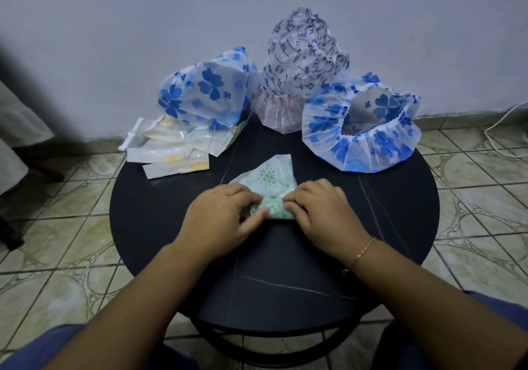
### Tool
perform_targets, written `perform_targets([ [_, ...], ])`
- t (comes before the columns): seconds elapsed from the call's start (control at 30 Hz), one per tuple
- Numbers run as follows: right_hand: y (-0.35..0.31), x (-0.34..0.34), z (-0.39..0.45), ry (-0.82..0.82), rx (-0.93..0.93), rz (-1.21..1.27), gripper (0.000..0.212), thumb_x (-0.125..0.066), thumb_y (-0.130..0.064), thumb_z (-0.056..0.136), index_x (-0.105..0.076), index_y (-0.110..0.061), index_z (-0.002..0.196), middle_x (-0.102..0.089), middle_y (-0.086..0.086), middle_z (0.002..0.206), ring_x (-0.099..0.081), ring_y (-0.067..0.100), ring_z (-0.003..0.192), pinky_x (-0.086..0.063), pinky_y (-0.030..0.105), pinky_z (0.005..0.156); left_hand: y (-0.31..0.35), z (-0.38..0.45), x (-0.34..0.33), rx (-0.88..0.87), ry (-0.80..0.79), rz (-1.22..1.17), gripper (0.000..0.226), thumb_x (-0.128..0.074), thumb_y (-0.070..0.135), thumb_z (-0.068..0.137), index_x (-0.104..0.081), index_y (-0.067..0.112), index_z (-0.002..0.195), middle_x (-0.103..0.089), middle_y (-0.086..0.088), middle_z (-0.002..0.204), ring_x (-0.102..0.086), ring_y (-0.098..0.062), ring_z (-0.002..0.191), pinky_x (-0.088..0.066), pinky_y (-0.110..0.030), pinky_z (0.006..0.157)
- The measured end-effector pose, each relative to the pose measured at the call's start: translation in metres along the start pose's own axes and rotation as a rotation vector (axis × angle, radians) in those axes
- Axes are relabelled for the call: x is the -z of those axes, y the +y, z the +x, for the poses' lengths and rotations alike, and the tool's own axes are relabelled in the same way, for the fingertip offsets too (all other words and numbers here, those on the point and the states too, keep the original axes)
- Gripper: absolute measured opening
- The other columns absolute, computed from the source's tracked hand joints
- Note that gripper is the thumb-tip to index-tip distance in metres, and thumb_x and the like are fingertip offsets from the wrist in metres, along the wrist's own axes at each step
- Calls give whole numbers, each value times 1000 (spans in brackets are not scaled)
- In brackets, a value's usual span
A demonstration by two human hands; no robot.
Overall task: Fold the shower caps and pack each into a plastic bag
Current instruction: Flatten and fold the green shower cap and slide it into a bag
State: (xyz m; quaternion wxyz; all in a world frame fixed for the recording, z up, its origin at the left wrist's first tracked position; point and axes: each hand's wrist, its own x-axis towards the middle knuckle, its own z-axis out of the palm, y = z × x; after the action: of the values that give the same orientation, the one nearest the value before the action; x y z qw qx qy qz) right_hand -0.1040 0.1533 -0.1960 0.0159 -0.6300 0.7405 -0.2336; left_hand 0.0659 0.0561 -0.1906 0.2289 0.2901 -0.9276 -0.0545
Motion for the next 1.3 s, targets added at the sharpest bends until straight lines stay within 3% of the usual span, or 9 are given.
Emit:
perform_targets([
  [0.13,4,8,-1,-146,-6,5,46,-51,-57,84,-52,-35,125,-47,-17,118,-33,6,116,-21,25,90,-4,4,5,26,-149,11,67,-45,76,67,-68,30,109,-64,15,107,-59,-10,96,-48,-25,78],
  [0.27,4,12,0,-158,-20,71,32,-53,-38,89,-54,-35,122,-52,-16,113,-37,5,112,-20,24,87,-4,3,13,124,-178,-68,40,-64,55,78,-64,34,111,-66,15,107,-59,-6,99,-47,-25,84],
  [0.47,5,14,2,-121,-155,434,7,-60,-35,87,-58,-39,93,-62,-10,88,-53,8,95,-34,34,98,-1,3,24,326,-219,-238,27,-63,58,75,-58,35,87,-70,17,83,-62,0,83,-49,-28,79],
  [0.57,3,12,3,-101,-217,538,10,-64,-33,85,-55,-38,84,-59,-10,72,-55,6,80,-38,45,99,3,1,28,298,-212,-199,27,-59,60,78,-60,37,93,-69,19,81,-61,1,80,-48,-25,76],
  [0.73,2,10,6,-119,-288,569,13,-65,-33,85,-53,-35,84,-54,-11,56,-49,3,66,-41,41,96,6,-2,22,71,10,16,32,-51,57,82,-67,37,101,-62,22,101,-59,-3,84,-48,-26,69],
  [0.9,-1,10,4,-126,-240,443,8,-56,-30,91,-54,-36,95,-51,-10,69,-50,6,78,-40,37,95,2,-1,10,-145,-3,155,40,-43,52,84,-73,28,96,-68,12,94,-64,-15,82,-46,-32,67],
  [1.03,-3,8,3,-34,-110,83,26,-49,-37,93,-59,-36,117,-45,-12,97,-42,12,101,-36,31,92,-1,-2,5,-103,-105,169,62,-40,71,73,-71,28,105,-69,13,100,-63,-12,89,-44,-27,72],
  [1.17,3,17,4,-227,-28,16,54,-50,-57,85,-44,-35,135,-39,-14,120,-30,7,115,-25,27,100,-2,3,5,-37,-157,139,71,-28,73,73,-64,32,118,-67,16,106,-53,-10,95,-27,-25,78],
  [1.3,7,20,5,-238,-8,52,44,-52,-48,88,-49,-35,130,-43,-18,117,-30,3,114,-23,26,100,-2,3,9,52,-128,-10,65,-36,73,75,-57,32,120,-63,15,109,-58,-11,94,-34,-24,80],
])
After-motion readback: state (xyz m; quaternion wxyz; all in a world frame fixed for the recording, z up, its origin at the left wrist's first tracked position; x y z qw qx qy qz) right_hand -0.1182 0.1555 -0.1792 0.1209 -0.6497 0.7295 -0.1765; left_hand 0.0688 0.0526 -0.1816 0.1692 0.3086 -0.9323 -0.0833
